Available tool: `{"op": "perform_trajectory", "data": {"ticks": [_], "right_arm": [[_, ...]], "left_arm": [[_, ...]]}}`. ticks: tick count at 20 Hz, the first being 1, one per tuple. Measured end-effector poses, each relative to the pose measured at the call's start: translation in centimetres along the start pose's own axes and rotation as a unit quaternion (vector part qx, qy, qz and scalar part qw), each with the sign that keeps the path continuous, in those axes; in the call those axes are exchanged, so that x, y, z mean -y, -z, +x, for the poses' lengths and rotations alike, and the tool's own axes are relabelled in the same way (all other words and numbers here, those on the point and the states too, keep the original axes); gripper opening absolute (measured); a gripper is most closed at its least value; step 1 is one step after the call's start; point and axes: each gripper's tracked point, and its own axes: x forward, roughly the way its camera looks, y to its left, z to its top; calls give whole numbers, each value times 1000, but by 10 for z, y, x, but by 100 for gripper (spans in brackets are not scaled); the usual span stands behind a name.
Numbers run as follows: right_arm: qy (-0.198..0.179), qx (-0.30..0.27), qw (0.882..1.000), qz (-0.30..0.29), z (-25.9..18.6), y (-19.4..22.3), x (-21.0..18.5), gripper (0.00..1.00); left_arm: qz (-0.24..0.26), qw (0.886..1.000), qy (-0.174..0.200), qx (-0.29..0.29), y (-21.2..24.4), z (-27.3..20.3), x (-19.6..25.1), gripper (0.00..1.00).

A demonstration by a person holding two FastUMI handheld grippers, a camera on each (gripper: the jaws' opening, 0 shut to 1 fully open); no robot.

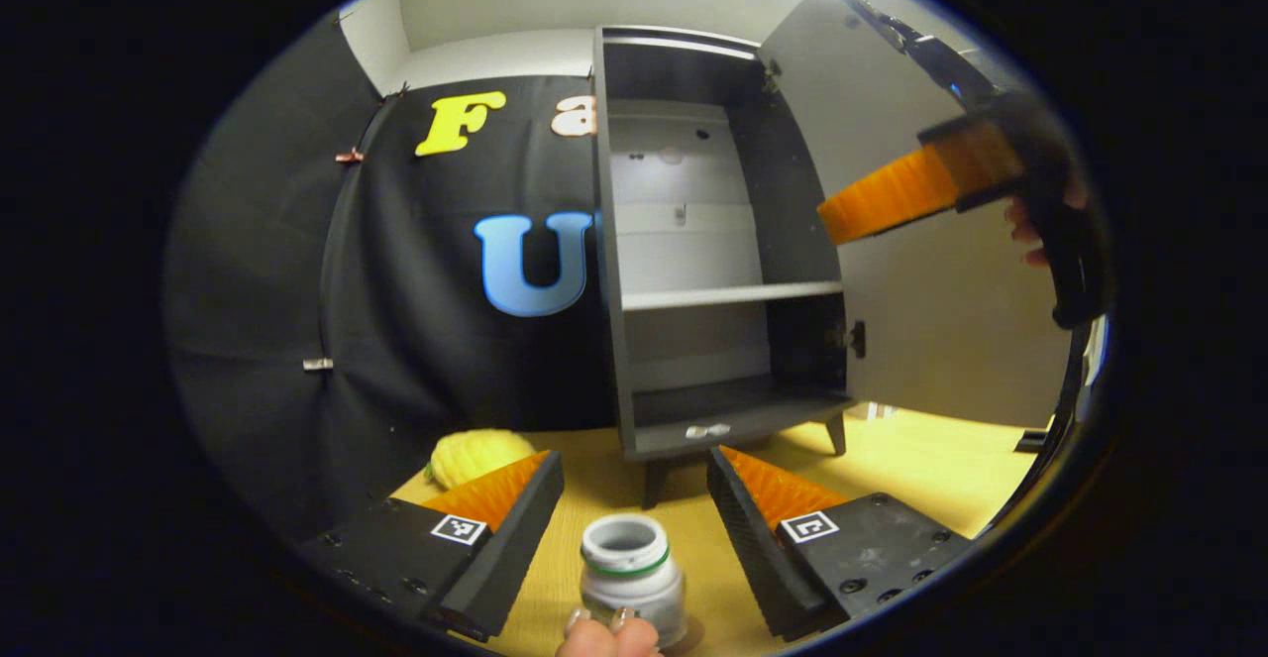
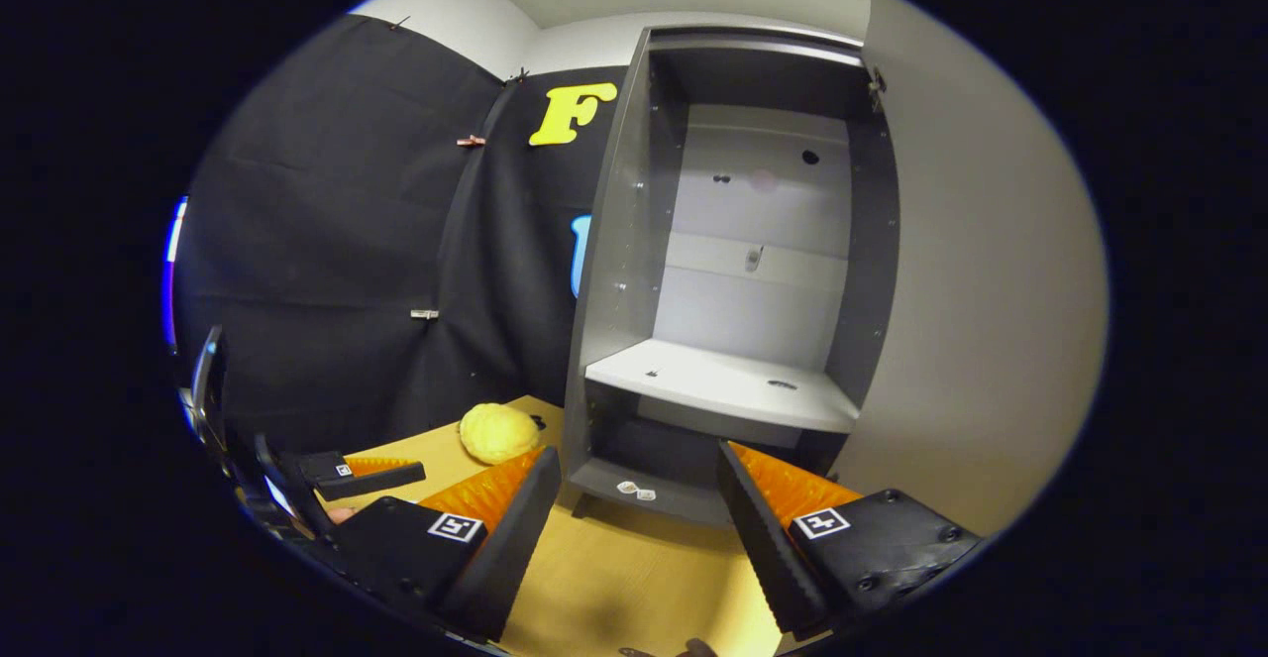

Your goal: Open the cabinet door with the right hand, grasp the bottle in the cabinet with the left hand and place it on the coaster, then close the cabinet door with the right hand.

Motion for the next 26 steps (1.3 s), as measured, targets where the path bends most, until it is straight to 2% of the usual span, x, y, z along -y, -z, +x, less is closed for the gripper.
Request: {"op": "perform_trajectory", "data": {"ticks": [3, 5, 9, 10, 12, 15, 16, 20, 25, 26], "right_arm": [[7, 8, 998, 61, -28, -37, 6, 98], [10, 30, 995, 97, -53, -66, 10, 98], [57, 60, 996, 47, -102, -92, 50, 97], [60, 68, 995, 44, -118, -102, 56, 94], [66, 74, 994, 55, -150, -107, 68, 100], [111, 78, 989, 63, -192, -109, 113, 97], [111, 76, 989, 70, -204, -109, 116, 100], [129, 84, 986, 60, -241, -110, 143, 98], [172, 80, 981, 48, -253, -95, 202, 94], [175, 82, 980, 51, -254, -94, 211, 97]], "left_arm": [[4, 1000, 20, 6, -56, -3, 21, 92], [5, 999, 51, 2, -87, -9, 44, 92], [7, 994, 106, 12, -142, -21, 82, 92], [8, 992, 126, 12, -151, -23, 96, 92], [10, 988, 151, 9, -163, -21, 114, 92], [-17, 983, 183, 9, -175, -16, 145, 92], [-27, 981, 190, 5, -176, -14, 154, 92], [-56, 980, 192, 12, -190, 2, 182, 92], [-60, 981, 186, 22, -206, 12, 202, 92], [-59, 981, 182, 23, -206, 12, 205, 92]]}}
